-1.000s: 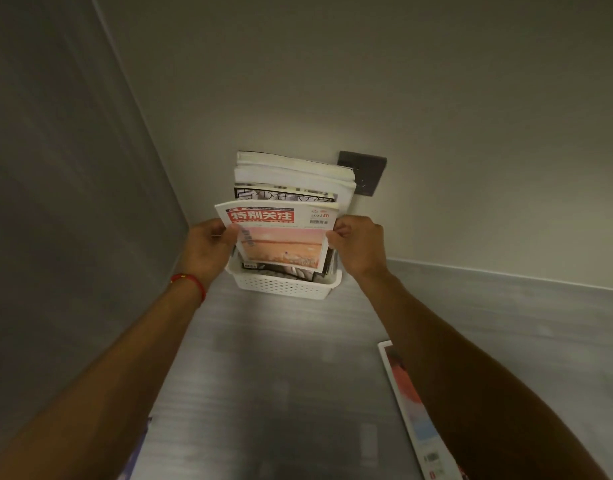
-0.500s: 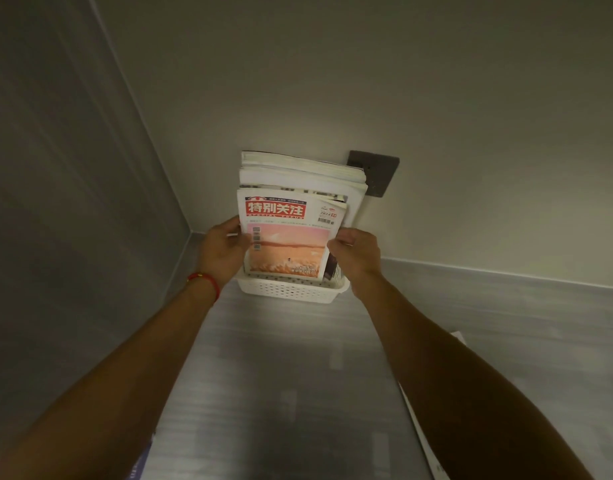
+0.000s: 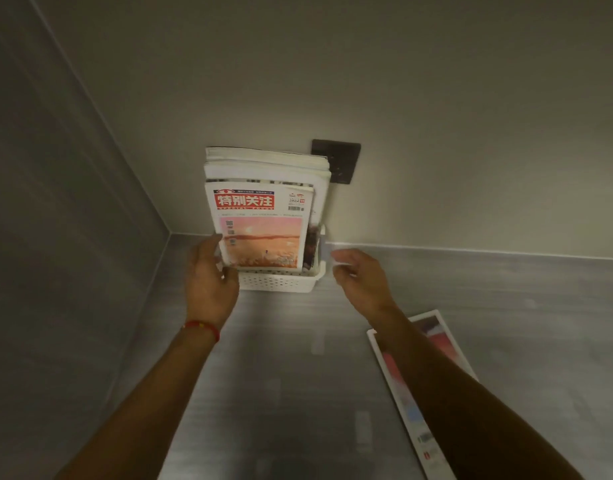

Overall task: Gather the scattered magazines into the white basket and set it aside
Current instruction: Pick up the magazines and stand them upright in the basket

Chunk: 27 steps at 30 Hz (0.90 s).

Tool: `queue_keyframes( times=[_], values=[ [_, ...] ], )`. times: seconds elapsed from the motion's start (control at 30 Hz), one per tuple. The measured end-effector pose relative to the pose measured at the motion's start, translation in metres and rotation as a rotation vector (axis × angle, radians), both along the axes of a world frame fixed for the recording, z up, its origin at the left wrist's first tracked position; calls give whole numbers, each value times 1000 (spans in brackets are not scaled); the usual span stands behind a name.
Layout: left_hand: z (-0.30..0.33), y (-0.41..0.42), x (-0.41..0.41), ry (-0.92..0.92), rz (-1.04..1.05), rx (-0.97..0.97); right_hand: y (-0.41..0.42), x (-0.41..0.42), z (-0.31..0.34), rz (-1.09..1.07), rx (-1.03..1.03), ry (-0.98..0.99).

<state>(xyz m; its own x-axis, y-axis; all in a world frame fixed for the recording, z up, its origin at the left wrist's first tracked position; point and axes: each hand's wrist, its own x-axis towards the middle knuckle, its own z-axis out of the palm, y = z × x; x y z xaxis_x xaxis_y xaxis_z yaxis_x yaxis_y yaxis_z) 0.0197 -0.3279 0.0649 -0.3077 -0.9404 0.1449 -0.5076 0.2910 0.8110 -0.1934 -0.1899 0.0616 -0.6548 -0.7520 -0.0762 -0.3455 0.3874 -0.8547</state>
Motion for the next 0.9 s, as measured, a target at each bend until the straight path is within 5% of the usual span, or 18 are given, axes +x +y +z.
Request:
queue_keyframes(
  times=[0.13, 0.27, 0.43, 0.77, 0.9],
  values=[
    [-17, 78, -10, -80, -162, -58, 93, -15, -24, -61, 27, 51],
    [-47, 164, -42, -248, -440, 15, 197, -34, -55, -184, 464, 179],
    [-79, 249, -89, -456, -808, -19, 286, -32, -76, -343, 864, 0],
    [-128, 299, -114, -826, -981, 14, 309, -27, -95, -278, 911, 226],
    [-112, 292, -119, -771, -960, 157, 320, -45, -98, -222, 606, 212]
  ],
)
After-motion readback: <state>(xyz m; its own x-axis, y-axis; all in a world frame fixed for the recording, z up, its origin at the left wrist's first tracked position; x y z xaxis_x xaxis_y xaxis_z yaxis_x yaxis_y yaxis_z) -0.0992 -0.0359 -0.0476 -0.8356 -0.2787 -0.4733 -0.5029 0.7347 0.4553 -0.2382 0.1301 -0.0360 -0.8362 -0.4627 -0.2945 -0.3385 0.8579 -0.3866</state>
